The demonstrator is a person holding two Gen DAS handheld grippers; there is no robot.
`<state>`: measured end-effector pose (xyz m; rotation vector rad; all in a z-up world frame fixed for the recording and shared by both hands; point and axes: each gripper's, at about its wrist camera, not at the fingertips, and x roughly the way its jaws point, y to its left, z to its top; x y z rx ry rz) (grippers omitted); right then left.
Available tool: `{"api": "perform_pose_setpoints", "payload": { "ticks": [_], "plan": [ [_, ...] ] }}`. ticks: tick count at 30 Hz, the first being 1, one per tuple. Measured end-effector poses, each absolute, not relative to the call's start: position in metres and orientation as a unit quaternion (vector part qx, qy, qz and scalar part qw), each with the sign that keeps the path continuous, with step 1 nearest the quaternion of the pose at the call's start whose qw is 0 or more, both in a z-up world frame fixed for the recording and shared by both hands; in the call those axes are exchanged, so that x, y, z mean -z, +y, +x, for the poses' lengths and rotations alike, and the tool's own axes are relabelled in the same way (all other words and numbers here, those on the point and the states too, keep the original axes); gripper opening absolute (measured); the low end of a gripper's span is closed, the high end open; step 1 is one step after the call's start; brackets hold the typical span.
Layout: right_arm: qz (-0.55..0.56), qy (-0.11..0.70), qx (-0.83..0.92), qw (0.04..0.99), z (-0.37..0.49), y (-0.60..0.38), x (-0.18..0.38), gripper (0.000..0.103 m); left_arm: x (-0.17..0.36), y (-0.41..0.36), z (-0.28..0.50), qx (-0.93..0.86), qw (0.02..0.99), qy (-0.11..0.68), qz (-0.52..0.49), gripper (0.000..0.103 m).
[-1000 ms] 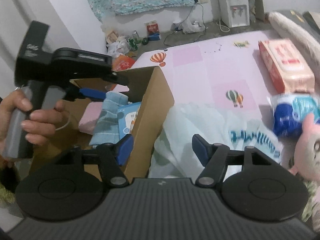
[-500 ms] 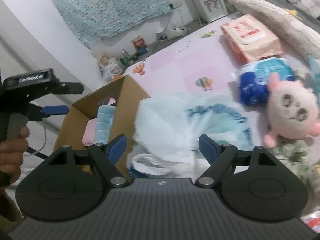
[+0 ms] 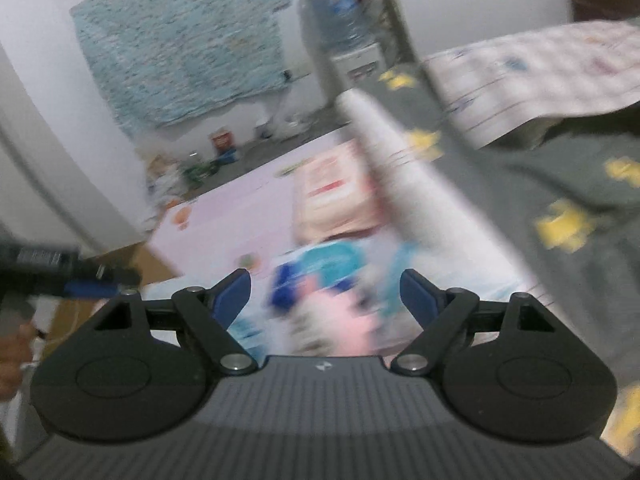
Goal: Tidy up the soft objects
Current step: 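Reach the right tool to the white cotton swab bag and grasp it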
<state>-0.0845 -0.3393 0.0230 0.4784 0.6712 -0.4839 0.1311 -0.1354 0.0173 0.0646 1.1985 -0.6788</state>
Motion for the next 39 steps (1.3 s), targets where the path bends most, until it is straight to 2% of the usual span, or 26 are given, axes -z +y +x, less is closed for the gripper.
{"api": "perform_pose_setpoints", "payload": {
  "ticks": [4,10,16,19,22,23,28,29,39],
  "plan": [
    [0.238,0.338,0.228,0.882,-0.097,-0.406,-0.017,0.083,0.010,-0.185,0.103,0.345,0.735,0.582,0.036,0.083],
    [0.290,0.383,0.167,0.861,-0.070,-0.466,0.023,0.083,0.053,-0.246,0.071,0.384,0.685,0.617,0.053,0.063],
    [0.259,0.447,0.133,0.846,-0.026,-0.480,0.066,0.081,0.078,-0.290,0.060,0.404,0.662,0.629,0.054,0.063],
    [0.274,0.471,0.128,0.828,-0.017,-0.485,0.084,0.072,0.088,-0.305,0.062,0.404,0.657,0.634,0.058,0.063],
    [0.283,0.487,0.123,0.817,-0.019,-0.483,0.092,0.060,0.096,-0.313,0.062,0.406,0.651,0.638,0.063,0.064],
    [0.283,0.491,0.123,0.815,-0.022,-0.482,0.093,0.052,0.099,-0.314,0.062,0.407,0.649,0.639,0.065,0.064],
    [0.332,0.496,0.121,0.793,-0.049,-0.483,0.095,0.042,0.105,-0.318,0.060,0.408,0.644,0.644,0.065,0.064],
    [0.340,0.496,0.118,0.790,-0.052,-0.483,0.096,0.036,0.105,-0.319,0.059,0.410,0.642,0.645,0.065,0.064],
    [0.389,0.479,0.132,0.776,-0.087,-0.470,0.090,0.029,0.099,-0.324,0.046,0.435,0.626,0.644,0.067,0.064]
  ]
}}
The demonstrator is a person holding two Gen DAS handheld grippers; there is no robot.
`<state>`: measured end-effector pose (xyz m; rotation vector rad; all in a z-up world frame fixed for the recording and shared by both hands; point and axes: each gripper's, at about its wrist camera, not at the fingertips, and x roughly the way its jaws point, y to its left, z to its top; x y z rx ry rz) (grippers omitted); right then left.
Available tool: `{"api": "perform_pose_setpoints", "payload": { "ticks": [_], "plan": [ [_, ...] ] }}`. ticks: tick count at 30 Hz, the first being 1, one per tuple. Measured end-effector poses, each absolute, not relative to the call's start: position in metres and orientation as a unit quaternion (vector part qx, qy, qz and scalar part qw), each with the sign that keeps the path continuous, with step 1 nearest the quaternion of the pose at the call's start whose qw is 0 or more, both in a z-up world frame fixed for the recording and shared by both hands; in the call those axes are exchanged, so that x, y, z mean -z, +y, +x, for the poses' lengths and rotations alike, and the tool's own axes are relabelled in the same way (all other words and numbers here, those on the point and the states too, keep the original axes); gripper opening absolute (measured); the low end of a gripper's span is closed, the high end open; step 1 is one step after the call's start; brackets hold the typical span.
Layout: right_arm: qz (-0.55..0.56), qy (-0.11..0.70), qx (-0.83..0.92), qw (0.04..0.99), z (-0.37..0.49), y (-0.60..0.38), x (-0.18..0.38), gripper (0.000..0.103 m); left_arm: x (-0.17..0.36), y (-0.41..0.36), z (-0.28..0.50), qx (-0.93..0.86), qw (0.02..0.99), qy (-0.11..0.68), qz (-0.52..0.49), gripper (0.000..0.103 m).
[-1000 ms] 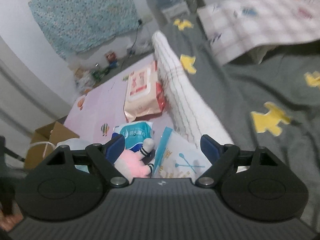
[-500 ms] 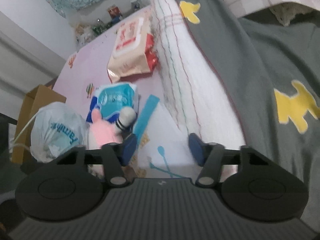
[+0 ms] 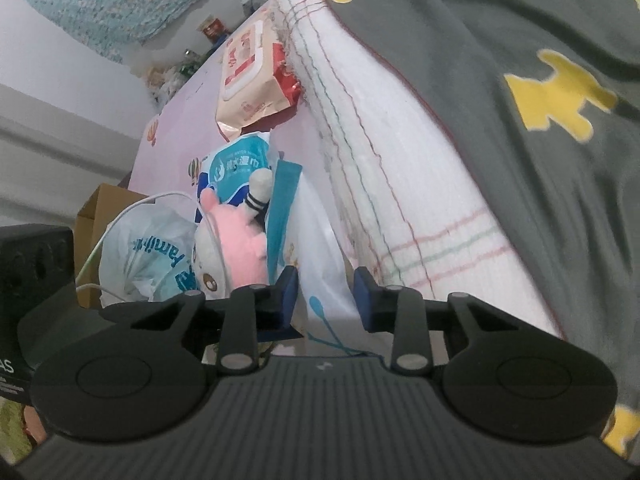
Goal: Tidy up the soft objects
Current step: 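Reach the right tool to the white cotton swab bag and grasp it, then carry the cotton swab bag with the right tool into the box, release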
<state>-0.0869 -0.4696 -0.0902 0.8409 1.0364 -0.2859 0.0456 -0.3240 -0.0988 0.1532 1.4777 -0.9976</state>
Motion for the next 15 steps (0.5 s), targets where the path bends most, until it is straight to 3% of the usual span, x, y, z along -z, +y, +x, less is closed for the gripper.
{"api": "perform_pose_setpoints", "payload": {
  "ticks": [15],
  "plan": [
    [0.396,0.423,0.180,0.795,-0.118,-0.424,0.024,0.028,0.032,-0.284,0.034,0.497,0.629,0.596,0.061,0.064]
  ]
}}
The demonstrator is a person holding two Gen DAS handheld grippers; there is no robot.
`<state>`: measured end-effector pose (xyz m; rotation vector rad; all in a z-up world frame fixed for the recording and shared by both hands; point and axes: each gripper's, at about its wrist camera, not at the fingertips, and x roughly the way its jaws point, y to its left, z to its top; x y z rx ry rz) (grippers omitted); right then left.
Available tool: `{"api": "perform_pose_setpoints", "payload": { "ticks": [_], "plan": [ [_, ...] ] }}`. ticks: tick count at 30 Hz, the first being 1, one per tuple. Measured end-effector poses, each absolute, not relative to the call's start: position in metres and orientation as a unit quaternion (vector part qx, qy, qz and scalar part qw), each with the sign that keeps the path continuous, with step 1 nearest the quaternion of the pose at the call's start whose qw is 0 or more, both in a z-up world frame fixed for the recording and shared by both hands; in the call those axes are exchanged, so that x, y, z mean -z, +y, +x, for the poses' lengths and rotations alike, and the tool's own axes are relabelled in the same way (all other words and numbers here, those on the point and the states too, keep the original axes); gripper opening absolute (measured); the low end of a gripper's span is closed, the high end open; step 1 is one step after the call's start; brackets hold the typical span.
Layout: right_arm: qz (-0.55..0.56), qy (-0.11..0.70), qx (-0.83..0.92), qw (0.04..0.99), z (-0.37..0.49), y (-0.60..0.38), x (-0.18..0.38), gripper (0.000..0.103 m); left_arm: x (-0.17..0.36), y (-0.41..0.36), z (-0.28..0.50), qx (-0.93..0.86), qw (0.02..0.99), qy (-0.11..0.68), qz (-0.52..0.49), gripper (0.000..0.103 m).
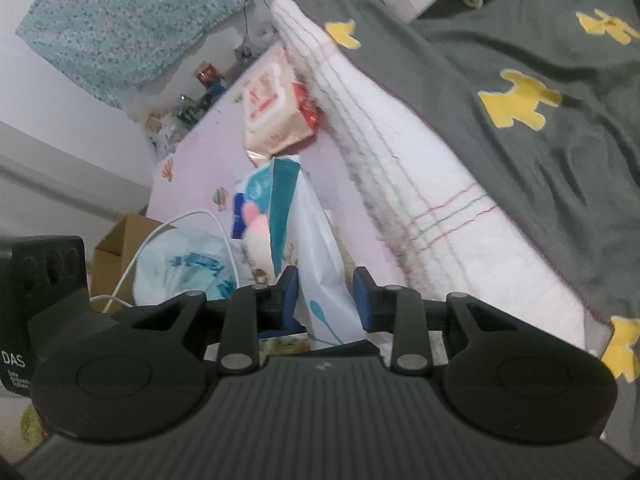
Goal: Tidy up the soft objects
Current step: 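Carry the cotton swab bag with the right tool into the box, release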
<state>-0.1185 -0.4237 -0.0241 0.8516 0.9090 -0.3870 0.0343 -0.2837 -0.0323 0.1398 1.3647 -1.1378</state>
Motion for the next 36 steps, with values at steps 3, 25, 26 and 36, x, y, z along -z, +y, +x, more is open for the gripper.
{"api": "perform_pose_setpoints", "payload": {
  "ticks": [3,25,26,36],
  "plan": [
    [0.392,0.411,0.179,0.803,-0.111,-0.404,0.009,0.028,0.017,-0.265,0.041,0.501,0.637,0.583,0.060,0.064],
    [0.348,0.408,-0.012,0.844,0.119,-0.178,-0.031,0.028,-0.034,0.039,0.175,0.330,0.777,0.535,0.003,0.067],
    [0.354,0.410,-0.024,0.840,0.136,-0.163,-0.025,0.028,-0.031,0.053,0.182,0.316,0.782,0.538,0.005,0.067],
    [0.431,0.430,-0.033,0.793,0.252,-0.050,0.068,0.027,0.026,0.157,0.250,0.184,0.798,0.570,0.073,0.070]
  ]
}}
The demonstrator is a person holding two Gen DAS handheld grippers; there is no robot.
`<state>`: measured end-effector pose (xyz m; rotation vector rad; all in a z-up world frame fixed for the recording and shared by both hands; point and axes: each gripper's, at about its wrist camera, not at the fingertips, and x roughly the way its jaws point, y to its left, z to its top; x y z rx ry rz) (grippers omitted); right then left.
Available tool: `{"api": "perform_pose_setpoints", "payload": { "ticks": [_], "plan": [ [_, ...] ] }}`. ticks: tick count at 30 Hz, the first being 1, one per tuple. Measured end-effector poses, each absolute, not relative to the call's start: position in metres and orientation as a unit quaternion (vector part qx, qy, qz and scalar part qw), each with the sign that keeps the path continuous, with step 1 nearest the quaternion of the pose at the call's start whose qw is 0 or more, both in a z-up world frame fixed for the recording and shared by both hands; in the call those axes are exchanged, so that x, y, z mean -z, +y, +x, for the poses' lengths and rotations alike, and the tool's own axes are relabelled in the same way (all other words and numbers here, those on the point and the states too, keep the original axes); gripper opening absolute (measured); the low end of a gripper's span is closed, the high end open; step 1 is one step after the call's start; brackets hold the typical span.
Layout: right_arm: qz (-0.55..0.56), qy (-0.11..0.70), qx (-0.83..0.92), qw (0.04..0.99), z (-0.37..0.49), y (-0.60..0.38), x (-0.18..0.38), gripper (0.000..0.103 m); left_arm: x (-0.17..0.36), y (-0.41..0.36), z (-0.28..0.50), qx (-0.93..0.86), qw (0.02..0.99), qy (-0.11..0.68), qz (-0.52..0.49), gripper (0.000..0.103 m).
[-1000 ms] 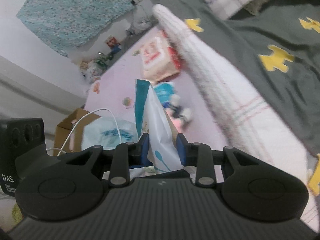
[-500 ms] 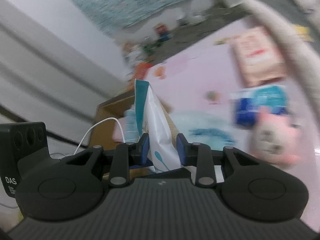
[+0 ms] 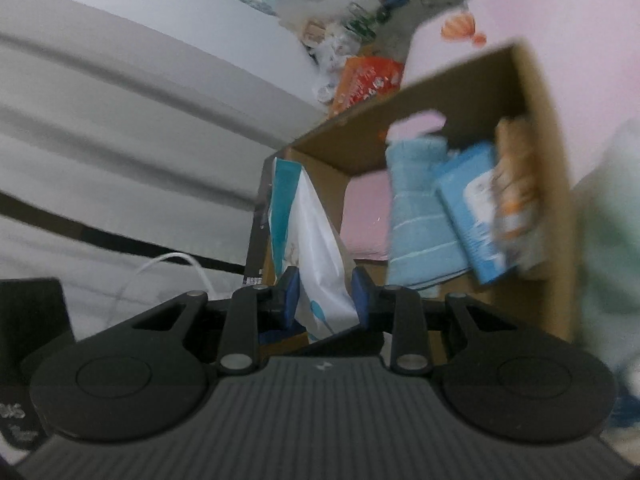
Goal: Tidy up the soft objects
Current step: 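Carry the cotton swab bag with the right tool into the box, release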
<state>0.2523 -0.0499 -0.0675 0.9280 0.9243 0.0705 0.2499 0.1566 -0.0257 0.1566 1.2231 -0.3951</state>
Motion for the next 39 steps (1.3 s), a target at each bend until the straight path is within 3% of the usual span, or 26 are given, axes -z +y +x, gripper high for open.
{"api": "perform_pose_setpoints", "payload": {
  "ticks": [6,17,29,33,39],
  "plan": [
    [0.475,0.453,0.016,0.755,0.262,-0.023,0.128,0.027,0.037,0.195,0.257,0.148,0.800,0.574,0.089,0.071],
    [0.545,0.448,0.049,0.707,0.255,-0.011,0.167,0.026,0.036,0.218,0.243,0.147,0.801,0.573,0.091,0.071],
    [0.522,0.467,0.059,0.712,0.257,0.006,0.172,0.025,0.041,0.222,0.231,0.153,0.797,0.579,0.084,0.071],
    [0.538,0.439,0.059,0.717,0.250,0.000,0.163,0.019,0.040,0.224,0.228,0.152,0.796,0.579,0.082,0.071],
    [0.572,0.372,0.068,0.728,0.240,-0.014,0.143,0.018,0.040,0.226,0.223,0.155,0.794,0.582,0.082,0.071]
  ]
}}
